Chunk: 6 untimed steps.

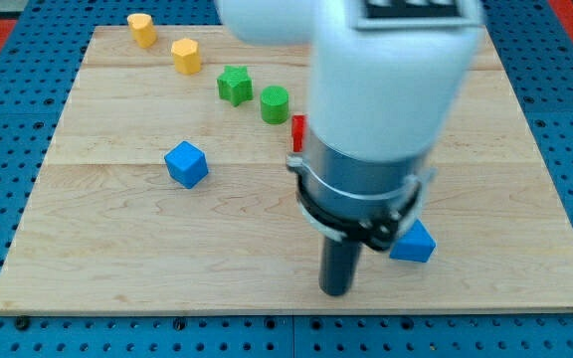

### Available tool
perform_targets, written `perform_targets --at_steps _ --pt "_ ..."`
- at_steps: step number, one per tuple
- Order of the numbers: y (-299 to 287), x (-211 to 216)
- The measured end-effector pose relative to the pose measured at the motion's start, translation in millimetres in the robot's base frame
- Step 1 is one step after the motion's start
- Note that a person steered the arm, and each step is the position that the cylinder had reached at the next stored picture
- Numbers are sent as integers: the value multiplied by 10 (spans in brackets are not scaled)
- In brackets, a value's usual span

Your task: Push the blue triangle to bottom right

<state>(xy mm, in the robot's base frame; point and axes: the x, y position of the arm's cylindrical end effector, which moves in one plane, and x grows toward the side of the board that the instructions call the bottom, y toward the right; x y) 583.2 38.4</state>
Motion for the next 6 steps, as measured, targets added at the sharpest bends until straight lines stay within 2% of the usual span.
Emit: perform_targets --at_steps 1,2,3,4,5,6 --pt "194 -441" --pt "1246 -386" --pt "1847 -173" --pt "1113 -147" --pt "1010 263" --pt "1405 357"
